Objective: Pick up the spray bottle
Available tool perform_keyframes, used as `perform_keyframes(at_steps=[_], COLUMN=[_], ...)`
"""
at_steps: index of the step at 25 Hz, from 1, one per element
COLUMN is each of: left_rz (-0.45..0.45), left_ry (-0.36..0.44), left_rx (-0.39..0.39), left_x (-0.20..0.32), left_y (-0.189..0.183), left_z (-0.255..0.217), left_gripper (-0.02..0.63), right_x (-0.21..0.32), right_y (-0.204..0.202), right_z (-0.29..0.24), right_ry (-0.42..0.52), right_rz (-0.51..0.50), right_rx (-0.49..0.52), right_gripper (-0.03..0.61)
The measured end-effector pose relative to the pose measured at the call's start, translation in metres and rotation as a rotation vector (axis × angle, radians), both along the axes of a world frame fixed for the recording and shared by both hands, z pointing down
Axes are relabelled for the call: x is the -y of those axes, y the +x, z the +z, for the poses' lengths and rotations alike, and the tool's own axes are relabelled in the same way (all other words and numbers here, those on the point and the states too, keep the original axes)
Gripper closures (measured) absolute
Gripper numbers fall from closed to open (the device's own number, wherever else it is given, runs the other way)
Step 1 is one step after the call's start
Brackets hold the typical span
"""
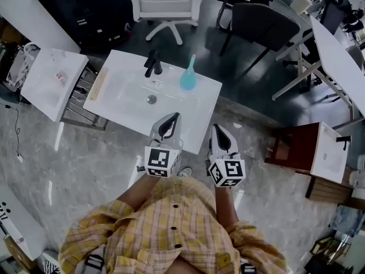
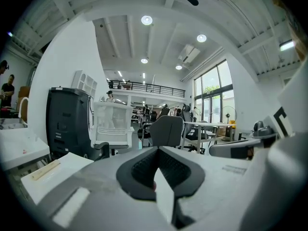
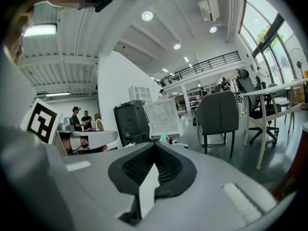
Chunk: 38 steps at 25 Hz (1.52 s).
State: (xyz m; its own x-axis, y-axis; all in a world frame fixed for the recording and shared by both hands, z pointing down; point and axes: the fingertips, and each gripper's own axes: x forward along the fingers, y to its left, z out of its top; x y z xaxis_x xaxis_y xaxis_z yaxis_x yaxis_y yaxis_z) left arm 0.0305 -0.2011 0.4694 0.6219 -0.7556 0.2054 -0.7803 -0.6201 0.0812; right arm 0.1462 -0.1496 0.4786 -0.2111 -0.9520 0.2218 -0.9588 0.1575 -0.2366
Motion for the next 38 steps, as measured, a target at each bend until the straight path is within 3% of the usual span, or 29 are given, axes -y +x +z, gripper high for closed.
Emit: perform_keyframes(at_steps=[16, 29, 38], left_rz=[0.006, 0.006, 0.021], left_ry=[-0.055, -0.111, -0.15], left_rx=[0.038, 0.067, 0.083], left_x=[0.09, 0.136, 0.161], left_y=[0.03, 0.04, 0.056], left_z=[0.028, 0.059, 0.08], left_gripper=[0.615, 0.615, 0.538], right_x=[0.074, 0.101, 0.109], right_y=[0.016, 0.019, 0.02], right_z=[0.023, 0.047, 0.059], right_ry=[-0.046, -0.097, -0.124], right_rz=[0.011, 0.018, 0.033], right_rx=[0.011, 0.022, 0.028], right_gripper=[0.577, 0.577, 0.577])
